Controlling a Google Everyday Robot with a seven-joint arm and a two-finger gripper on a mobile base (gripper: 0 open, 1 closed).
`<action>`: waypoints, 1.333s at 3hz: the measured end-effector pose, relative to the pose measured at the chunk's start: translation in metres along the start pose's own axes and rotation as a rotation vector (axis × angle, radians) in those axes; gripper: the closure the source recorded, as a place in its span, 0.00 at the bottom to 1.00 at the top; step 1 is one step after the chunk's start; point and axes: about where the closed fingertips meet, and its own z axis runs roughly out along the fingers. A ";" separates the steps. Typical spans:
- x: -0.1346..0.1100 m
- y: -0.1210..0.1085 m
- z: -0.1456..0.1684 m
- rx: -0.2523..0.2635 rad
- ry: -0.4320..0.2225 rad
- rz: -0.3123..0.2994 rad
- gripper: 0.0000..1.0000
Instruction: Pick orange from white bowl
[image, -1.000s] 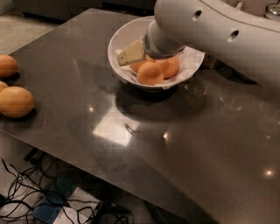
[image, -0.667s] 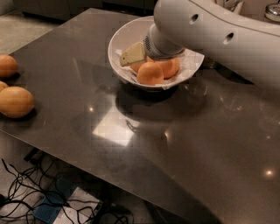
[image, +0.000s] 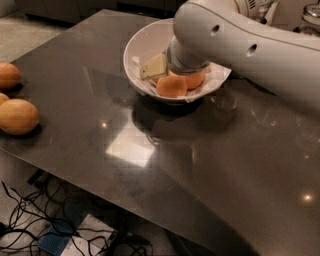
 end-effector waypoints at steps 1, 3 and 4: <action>0.008 0.003 0.008 0.010 0.024 0.015 0.01; 0.023 0.005 0.025 0.025 0.063 0.039 0.17; 0.025 0.003 0.029 0.036 0.067 0.047 0.15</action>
Offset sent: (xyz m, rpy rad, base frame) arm -0.0014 0.0071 -0.0418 -0.0046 0.0868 -0.0540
